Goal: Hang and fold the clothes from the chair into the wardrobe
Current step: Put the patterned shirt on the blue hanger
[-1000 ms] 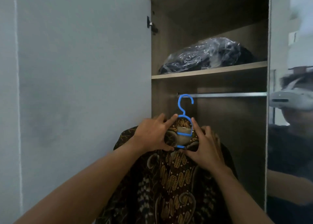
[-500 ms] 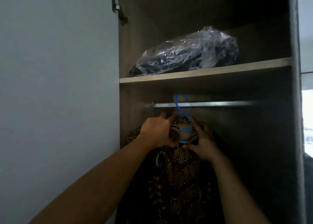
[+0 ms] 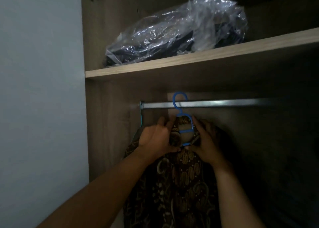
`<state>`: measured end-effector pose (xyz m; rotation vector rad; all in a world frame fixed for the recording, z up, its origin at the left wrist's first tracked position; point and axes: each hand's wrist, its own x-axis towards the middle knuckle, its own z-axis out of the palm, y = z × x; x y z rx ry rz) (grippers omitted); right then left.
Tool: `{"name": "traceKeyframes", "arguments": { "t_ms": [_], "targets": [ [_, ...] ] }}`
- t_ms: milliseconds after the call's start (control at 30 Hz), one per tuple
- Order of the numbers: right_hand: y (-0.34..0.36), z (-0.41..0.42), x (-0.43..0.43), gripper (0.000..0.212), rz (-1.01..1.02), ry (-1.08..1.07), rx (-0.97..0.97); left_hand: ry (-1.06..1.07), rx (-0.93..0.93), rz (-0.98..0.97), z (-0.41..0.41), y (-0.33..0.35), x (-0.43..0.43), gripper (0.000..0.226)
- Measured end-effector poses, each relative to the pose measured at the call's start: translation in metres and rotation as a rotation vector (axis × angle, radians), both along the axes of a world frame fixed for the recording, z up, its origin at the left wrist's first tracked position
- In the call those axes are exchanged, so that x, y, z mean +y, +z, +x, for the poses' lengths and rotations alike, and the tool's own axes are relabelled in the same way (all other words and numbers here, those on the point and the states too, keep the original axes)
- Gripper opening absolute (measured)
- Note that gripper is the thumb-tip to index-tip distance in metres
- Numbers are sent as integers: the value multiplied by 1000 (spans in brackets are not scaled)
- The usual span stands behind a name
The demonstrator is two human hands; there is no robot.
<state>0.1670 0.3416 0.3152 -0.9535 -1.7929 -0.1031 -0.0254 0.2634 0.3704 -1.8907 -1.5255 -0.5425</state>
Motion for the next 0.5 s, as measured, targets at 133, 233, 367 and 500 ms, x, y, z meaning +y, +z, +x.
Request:
{"name": "traceKeyframes", "arguments": {
  "t_ms": [133, 233, 367, 500],
  "targets": [
    [-5, 2, 4, 118, -40, -26, 8, 2, -2, -11, 5, -4, 10, 122],
    [-20, 2, 5, 121, -97, -26, 35, -35, -1, -35, 7, -17, 11, 121],
    [-8, 7, -17, 125, -211, -6, 44, -200, -155, -34, -6, -12, -1, 104],
    [25, -19, -62, 76, -26, 137, 300, -186, -237, 129, -38, 23, -21, 72]
  ]
}}
